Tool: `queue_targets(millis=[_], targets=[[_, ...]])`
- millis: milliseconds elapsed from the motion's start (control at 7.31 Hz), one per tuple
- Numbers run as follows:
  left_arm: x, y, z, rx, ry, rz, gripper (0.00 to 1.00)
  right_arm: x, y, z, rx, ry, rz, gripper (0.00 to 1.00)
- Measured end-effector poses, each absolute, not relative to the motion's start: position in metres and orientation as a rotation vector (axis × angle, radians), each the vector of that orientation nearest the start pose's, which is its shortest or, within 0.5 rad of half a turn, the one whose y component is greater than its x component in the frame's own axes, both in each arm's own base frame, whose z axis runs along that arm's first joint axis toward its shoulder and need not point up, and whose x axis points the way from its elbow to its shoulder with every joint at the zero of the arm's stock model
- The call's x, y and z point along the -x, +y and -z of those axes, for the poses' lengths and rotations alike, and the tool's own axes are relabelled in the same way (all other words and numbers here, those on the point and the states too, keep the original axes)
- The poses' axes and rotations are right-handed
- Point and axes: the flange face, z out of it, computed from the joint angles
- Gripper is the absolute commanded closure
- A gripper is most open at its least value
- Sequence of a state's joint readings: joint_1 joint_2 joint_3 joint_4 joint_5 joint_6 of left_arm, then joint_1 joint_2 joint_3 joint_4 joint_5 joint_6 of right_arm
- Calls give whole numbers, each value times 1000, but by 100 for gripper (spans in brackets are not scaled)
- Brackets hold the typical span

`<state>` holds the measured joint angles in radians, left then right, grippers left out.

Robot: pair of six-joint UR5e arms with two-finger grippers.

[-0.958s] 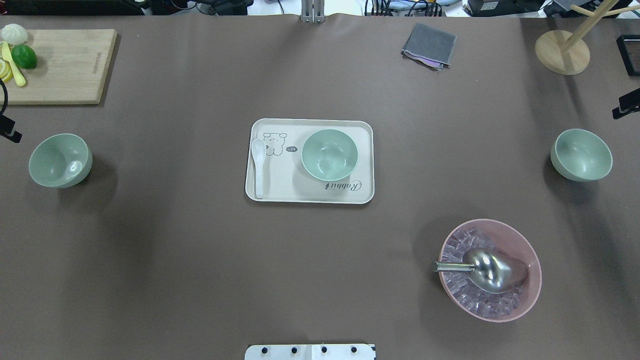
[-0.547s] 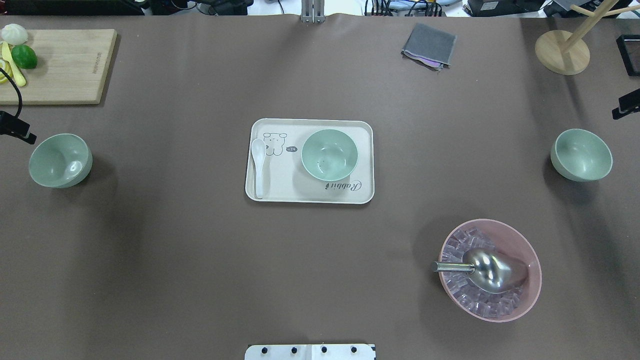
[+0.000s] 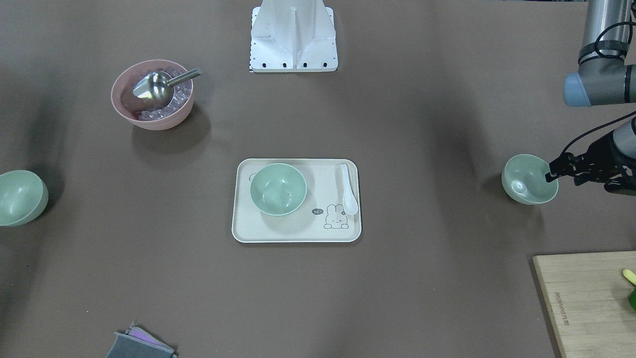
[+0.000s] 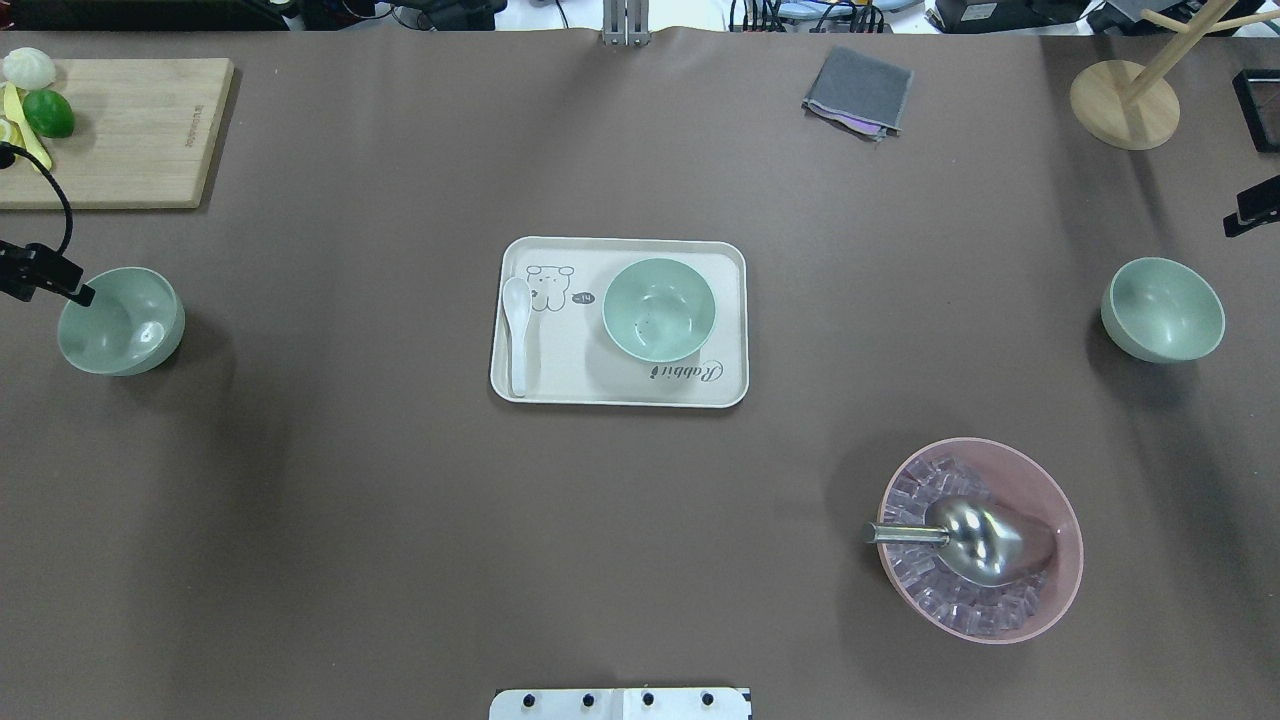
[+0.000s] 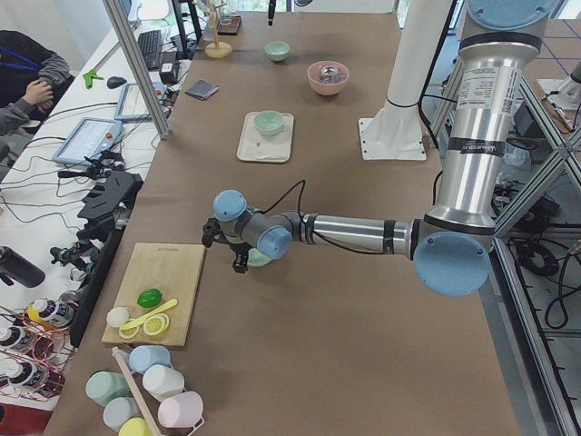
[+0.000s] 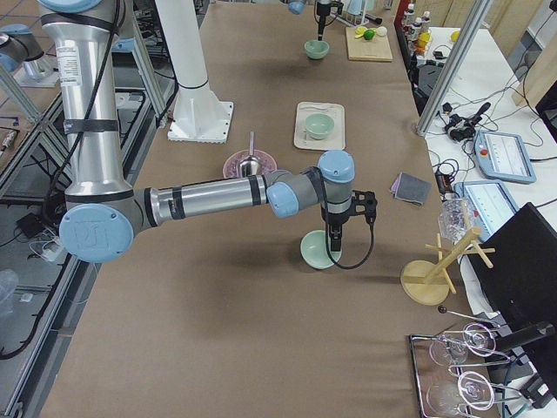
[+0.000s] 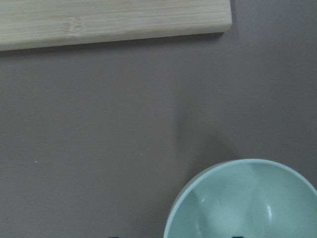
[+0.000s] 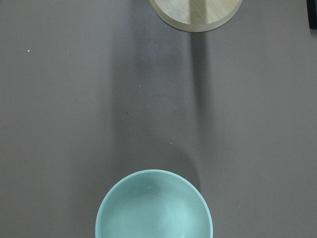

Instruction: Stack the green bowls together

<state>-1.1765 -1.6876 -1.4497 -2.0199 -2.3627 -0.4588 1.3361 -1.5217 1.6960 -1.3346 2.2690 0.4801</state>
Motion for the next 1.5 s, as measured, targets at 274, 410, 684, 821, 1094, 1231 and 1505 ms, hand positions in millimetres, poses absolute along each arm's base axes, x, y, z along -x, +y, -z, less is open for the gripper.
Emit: queue_targets(millis=[274,410,684,821,1094,1231,1505], targets=[[-163,-541,-609,-61,878,-124,38,56,-531,-548,-129,-783,-92,0],[-164,-541,-611,-59,876,-125,44,56,-531,-547,-129,-782,-93,0],[-165,-541,-614,-55,874,-124,44,55,-530,-546,-131,-783,-94,0],[-165,-541,-615,-52,873,-123,44,55,-530,-546,-131,-783,-94,0],[-168,-542,-619,-45,871,-124,44,55,-530,-546,-132,-783,-94,0],[-170,-543,-620,-40,870,-125,44,55,-530,-546,-132,-783,-94,0],[-171,-543,-624,-35,868,-128,86,55,-530,-546,-132,-783,-94,0]])
